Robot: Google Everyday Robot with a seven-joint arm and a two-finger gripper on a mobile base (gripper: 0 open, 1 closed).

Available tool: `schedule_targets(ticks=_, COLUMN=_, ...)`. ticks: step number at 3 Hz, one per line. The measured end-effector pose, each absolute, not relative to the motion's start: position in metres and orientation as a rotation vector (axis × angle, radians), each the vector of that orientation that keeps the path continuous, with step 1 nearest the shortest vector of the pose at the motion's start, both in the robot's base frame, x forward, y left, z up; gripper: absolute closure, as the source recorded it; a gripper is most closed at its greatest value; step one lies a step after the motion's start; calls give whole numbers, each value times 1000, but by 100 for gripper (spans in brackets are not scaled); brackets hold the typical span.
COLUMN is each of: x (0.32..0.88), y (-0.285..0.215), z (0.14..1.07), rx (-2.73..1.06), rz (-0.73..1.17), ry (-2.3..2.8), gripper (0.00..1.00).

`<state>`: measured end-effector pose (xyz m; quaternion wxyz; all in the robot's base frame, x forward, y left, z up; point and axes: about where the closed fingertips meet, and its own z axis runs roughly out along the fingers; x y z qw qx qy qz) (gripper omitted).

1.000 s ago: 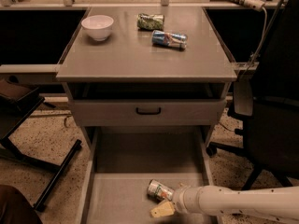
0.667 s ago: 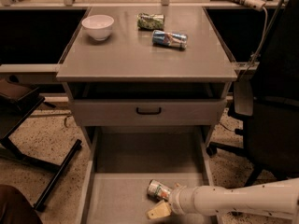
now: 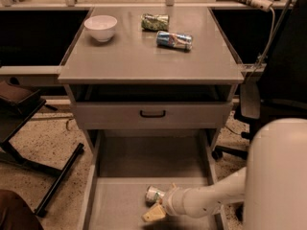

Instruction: Pick 7up can from middle drawer and place on counter

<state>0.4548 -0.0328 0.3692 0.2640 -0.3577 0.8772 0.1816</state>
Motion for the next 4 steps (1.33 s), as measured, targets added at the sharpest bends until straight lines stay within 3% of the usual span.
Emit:
schedule_targets(ticks=1, x=460, y=-22, z=371, rx=-973, rz=493, ry=2354, gripper=0)
schedule_targets(ticks=2, x=459, y=-24, z=370, rx=-972, rz=494, ry=2357, gripper=14)
schedule_targets(ticks=4, x=459, y=-24, z=370, rx=-972, rz=494, ry=2357, gripper=61)
